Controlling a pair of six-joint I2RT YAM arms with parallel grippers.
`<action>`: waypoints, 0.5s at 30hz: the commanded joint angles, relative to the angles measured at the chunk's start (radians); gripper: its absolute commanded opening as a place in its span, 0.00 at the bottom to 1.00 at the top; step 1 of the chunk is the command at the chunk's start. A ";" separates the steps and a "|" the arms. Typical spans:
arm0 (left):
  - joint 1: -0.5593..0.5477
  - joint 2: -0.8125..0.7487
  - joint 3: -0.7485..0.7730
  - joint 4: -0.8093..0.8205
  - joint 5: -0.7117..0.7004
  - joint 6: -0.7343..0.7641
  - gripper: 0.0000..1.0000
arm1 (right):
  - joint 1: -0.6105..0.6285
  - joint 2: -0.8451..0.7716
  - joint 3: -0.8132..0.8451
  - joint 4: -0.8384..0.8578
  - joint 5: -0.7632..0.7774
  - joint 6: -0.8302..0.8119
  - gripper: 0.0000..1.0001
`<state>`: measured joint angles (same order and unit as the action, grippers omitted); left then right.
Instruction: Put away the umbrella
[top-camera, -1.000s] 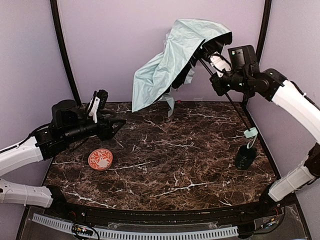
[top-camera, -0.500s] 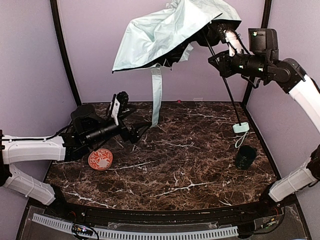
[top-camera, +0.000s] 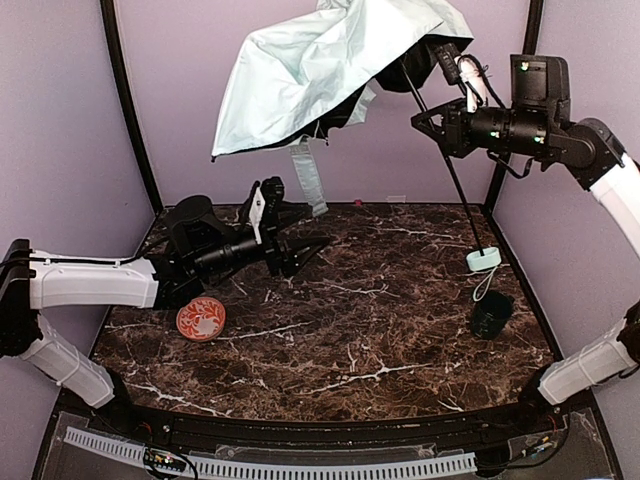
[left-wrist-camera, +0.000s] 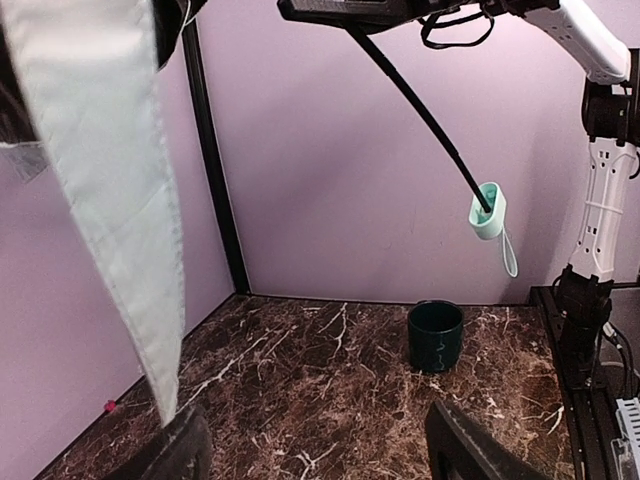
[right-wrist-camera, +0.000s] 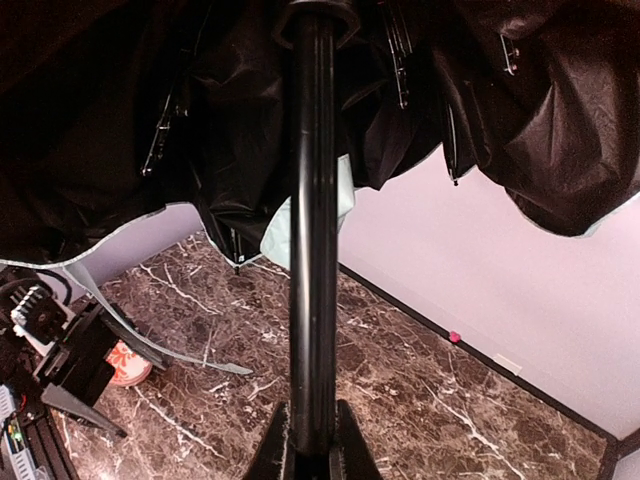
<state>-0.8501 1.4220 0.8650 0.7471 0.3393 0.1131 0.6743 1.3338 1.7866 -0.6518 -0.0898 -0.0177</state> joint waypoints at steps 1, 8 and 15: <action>0.002 -0.008 0.038 0.044 -0.003 0.037 0.75 | 0.002 -0.056 -0.002 0.114 -0.087 -0.011 0.00; 0.001 -0.070 0.003 -0.024 -0.005 0.079 0.77 | 0.000 -0.072 -0.018 0.105 -0.094 -0.027 0.00; 0.005 -0.148 -0.040 -0.075 -0.002 0.117 0.77 | 0.002 -0.067 -0.008 0.091 -0.093 -0.040 0.00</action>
<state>-0.8494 1.3422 0.8551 0.7040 0.3252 0.1856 0.6743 1.2896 1.7649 -0.6521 -0.1658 -0.0452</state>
